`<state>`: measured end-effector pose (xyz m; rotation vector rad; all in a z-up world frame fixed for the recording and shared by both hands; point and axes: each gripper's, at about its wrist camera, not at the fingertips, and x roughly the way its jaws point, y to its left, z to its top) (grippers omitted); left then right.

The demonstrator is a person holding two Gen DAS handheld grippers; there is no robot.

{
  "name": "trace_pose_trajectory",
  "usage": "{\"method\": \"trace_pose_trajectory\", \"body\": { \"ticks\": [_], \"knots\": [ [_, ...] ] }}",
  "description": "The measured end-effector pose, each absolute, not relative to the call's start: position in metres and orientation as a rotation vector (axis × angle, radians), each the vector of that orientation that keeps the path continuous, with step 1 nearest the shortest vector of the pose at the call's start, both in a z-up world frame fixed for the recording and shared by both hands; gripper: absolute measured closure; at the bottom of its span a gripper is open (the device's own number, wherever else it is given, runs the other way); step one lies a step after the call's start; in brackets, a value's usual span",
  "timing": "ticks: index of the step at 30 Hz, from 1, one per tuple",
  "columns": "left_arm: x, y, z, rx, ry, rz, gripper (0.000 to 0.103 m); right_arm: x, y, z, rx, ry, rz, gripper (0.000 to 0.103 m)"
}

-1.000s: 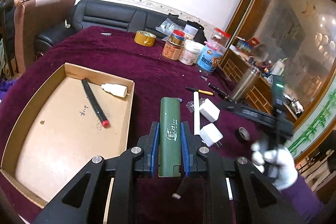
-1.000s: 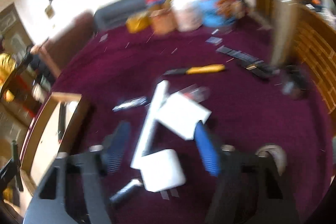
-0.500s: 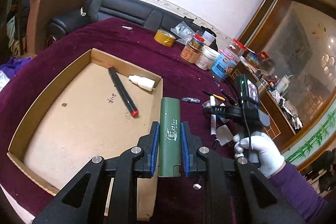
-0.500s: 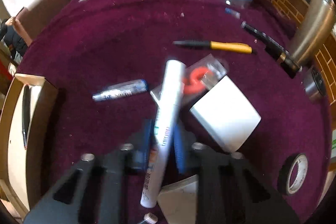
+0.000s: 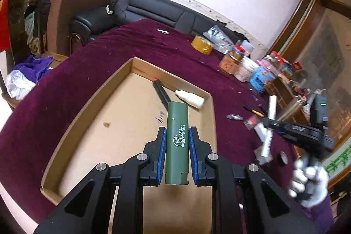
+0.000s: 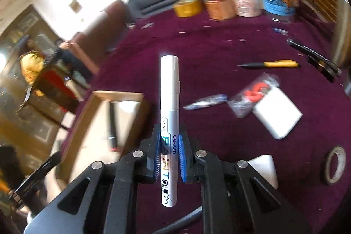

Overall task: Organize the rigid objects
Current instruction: 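Lower the green marker into the box with the left gripper while the right gripper grasps the white paint marker, then release the white paint marker in the box with the right gripper while the left gripper reaches a black marker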

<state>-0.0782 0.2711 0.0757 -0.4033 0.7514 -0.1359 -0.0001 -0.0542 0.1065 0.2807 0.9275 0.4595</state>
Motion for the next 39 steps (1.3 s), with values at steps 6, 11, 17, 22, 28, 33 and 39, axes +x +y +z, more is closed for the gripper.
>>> {"method": "trace_pose_trajectory", "body": {
  "ticks": [6, 11, 17, 22, 28, 33, 39],
  "knots": [
    [-0.032, 0.285, 0.06, -0.416, 0.819, -0.113, 0.087, 0.008, 0.007, 0.105, 0.263, 1.0, 0.64, 0.091],
    [0.012, 0.302, 0.039, -0.467, 0.878, -0.065, 0.087, 0.02, 0.076, 0.082, 0.188, 1.092, 0.711, 0.091],
    [0.04, 0.317, 0.019, -0.493, 0.917, -0.021, 0.087, 0.042, 0.142, 0.051, 0.088, 1.172, 0.723, 0.091],
    [0.024, 0.319, 0.03, -0.495, 0.885, -0.033, 0.064, 0.055, 0.158, 0.045, 0.043, 1.165, 0.701, 0.09],
    [-0.019, 0.308, 0.068, -0.501, 0.807, -0.098, 0.053, 0.041, 0.117, 0.08, 0.074, 1.075, 0.708, 0.089],
    [-0.056, 0.275, 0.095, -0.526, 0.751, -0.195, 0.041, -0.008, 0.029, 0.133, 0.015, 0.775, 0.531, 0.086],
    [-0.075, 0.183, 0.092, -0.371, 0.782, -0.344, 0.03, -0.065, -0.105, 0.132, 0.108, 0.538, 0.18, 0.001]
  ]
}}
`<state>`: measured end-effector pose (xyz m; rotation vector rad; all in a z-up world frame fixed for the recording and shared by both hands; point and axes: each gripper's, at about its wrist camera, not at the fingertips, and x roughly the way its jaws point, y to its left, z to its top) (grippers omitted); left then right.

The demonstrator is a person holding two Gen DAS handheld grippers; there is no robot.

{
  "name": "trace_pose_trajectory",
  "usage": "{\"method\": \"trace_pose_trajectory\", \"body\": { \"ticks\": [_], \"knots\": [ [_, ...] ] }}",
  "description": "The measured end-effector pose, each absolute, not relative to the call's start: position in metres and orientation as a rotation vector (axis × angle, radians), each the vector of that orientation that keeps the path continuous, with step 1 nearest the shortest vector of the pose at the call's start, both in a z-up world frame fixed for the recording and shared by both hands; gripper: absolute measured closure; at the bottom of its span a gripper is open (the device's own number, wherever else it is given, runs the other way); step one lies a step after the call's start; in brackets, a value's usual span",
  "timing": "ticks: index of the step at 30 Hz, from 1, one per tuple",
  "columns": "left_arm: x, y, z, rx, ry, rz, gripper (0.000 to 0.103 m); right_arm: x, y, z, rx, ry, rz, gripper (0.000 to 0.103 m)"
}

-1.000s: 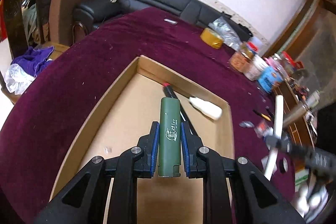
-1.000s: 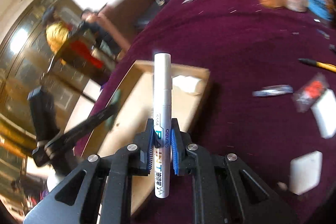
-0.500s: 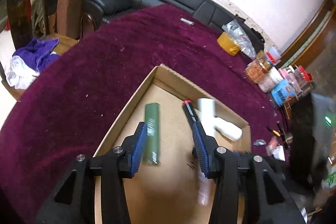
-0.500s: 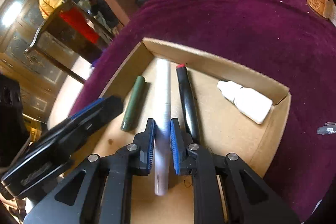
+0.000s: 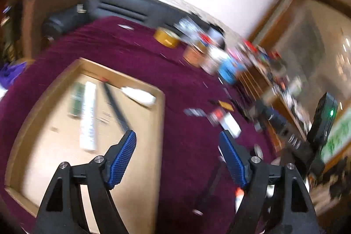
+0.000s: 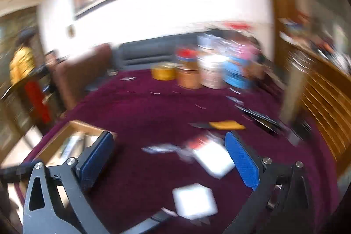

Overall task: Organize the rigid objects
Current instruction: 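Release the white paint marker in the box with the right gripper while the left gripper reaches a black marker, then close the left gripper on the black marker and lift it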

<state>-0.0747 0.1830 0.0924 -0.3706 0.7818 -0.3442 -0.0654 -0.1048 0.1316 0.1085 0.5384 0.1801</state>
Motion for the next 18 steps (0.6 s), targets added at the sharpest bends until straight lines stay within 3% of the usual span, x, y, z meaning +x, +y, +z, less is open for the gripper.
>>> {"method": "trace_pose_trajectory", "body": {
  "ticks": [4, 15, 17, 18],
  "knots": [
    [-0.07, 0.128, 0.06, -0.323, 0.906, -0.391, 0.03, -0.066, -0.166, 0.092, 0.284, 0.673, 0.15, 0.003],
    [-0.088, 0.04, 0.031, 0.054, 0.909, -0.33, 0.031, -0.072, -0.205, 0.059, 0.347, 0.646, 0.118, 0.003],
    [-0.087, 0.026, 0.026, 0.136, 0.886, -0.324, 0.036, -0.07, -0.202, 0.057, 0.339, 0.661, 0.122, 0.003],
    [-0.085, 0.019, 0.022, 0.178, 0.88, -0.313, 0.054, -0.069, -0.202, 0.056, 0.335, 0.662, 0.12, 0.003]
  ]
}}
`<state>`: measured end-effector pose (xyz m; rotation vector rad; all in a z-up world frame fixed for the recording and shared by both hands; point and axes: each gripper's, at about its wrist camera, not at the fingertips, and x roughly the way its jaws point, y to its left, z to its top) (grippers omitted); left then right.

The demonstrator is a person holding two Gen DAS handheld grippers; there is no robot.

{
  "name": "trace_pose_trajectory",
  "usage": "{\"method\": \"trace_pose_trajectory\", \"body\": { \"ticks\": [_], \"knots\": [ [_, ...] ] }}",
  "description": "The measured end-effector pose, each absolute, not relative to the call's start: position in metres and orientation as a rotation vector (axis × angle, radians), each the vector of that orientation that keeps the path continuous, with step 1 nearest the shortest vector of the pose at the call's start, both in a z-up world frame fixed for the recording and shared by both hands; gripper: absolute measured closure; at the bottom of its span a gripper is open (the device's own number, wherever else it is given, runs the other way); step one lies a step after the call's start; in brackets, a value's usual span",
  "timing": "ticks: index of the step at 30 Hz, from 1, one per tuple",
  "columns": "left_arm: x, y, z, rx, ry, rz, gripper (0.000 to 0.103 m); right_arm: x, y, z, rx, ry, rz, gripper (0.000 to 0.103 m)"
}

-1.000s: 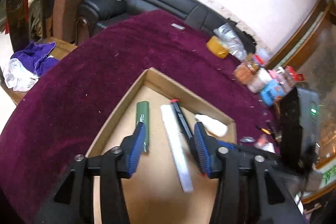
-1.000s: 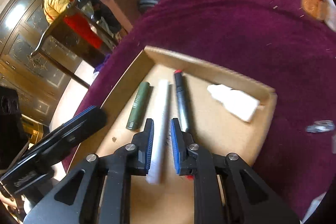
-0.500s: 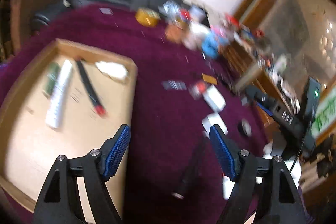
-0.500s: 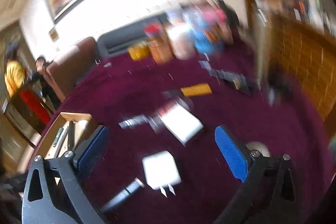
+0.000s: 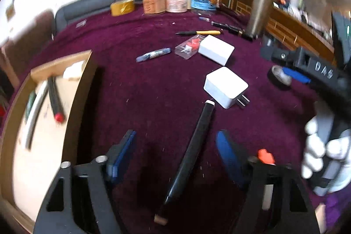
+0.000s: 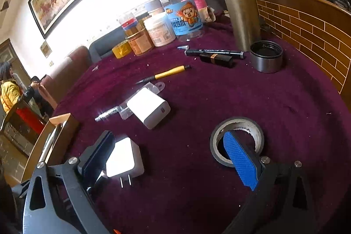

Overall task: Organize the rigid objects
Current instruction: 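Close the left gripper on the black marker and lift it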

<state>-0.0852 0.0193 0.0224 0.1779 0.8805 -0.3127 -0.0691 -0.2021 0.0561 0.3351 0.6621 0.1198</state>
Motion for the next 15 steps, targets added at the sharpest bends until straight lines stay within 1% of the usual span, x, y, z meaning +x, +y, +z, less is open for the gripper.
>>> {"method": "trace_pose_trajectory", "body": {
  "ticks": [1, 2, 4, 8, 11, 13, 15],
  "knots": [
    [-0.082, 0.015, 0.016, 0.2, 0.902, -0.319, 0.079, -0.069, -0.202, 0.056, 0.331, 0.661, 0.118, 0.003],
    [-0.08, 0.014, 0.012, 0.193, 0.93, -0.328, 0.089, -0.069, -0.202, 0.055, 0.329, 0.663, 0.118, 0.003],
    [-0.079, 0.016, 0.012, 0.164, 0.939, -0.33, 0.092, -0.068, -0.202, 0.054, 0.331, 0.675, 0.118, 0.003],
    [-0.082, 0.024, 0.012, 0.109, 0.957, -0.349, 0.092, -0.066, -0.205, 0.05, 0.349, 0.693, 0.121, 0.003],
    [-0.079, 0.026, 0.01, 0.063, 0.961, -0.35, 0.091, -0.066, -0.206, 0.05, 0.354, 0.698, 0.115, 0.003],
    [-0.079, 0.024, 0.01, 0.066, 0.953, -0.36, 0.088, -0.065, -0.206, 0.049, 0.351, 0.703, 0.109, 0.003],
    [-0.079, 0.025, 0.01, 0.057, 0.951, -0.374, 0.087, -0.065, -0.205, 0.048, 0.349, 0.709, 0.105, 0.003]
  ]
}}
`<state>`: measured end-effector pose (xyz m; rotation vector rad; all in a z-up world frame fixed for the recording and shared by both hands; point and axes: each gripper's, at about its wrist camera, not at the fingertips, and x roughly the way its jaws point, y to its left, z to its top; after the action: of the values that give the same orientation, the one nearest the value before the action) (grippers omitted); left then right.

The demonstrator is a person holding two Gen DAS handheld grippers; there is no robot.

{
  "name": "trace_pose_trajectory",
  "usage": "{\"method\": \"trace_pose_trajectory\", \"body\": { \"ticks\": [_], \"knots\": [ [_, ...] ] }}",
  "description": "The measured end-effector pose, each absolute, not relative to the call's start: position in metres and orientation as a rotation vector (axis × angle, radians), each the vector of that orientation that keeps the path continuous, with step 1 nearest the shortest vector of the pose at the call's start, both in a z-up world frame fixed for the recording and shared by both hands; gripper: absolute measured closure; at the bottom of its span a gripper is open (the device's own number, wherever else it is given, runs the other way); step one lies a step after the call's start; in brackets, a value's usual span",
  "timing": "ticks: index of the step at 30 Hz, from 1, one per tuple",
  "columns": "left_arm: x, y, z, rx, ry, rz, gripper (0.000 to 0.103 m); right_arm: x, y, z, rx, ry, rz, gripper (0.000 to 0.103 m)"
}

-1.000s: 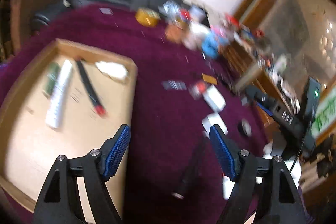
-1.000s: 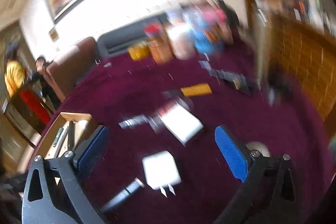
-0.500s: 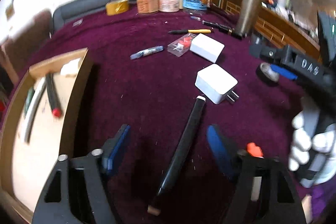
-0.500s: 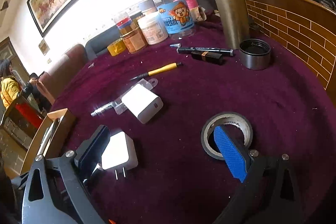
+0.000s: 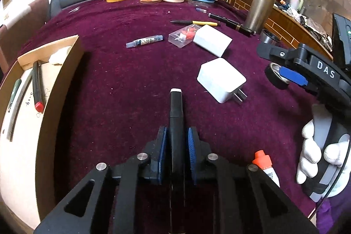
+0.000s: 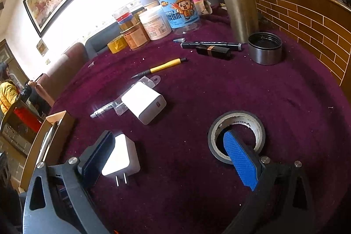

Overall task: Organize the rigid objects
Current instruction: 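Close the left gripper on the black marker and lift it, then grasp the white phone charger with the right gripper, then lower the black marker and white charger into the box, opening both grippers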

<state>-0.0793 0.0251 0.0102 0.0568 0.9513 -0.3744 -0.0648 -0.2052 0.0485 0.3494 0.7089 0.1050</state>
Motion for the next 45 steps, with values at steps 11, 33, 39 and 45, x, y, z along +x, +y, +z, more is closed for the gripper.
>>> {"method": "trace_pose_trajectory", "body": {
  "ticks": [11, 33, 39, 45],
  "knots": [
    [-0.104, 0.062, 0.053, -0.095, 0.851, -0.435, 0.091, -0.058, -0.203, 0.046, 0.335, 0.761, 0.093, 0.003],
    [-0.122, 0.19, 0.072, -0.242, 0.778, -0.191, 0.091, -0.026, -0.083, 0.04, -0.158, 0.97, 0.175, 0.061],
    [-0.12, 0.192, 0.065, -0.186, 0.802, -0.113, 0.091, -0.035, -0.08, 0.04, -0.147, 0.959, 0.194, 0.06],
    [-0.121, 0.189, 0.062, -0.134, 0.821, -0.071, 0.091, -0.044, -0.084, 0.057, -0.103, 0.914, 0.218, 0.06]
  ]
}}
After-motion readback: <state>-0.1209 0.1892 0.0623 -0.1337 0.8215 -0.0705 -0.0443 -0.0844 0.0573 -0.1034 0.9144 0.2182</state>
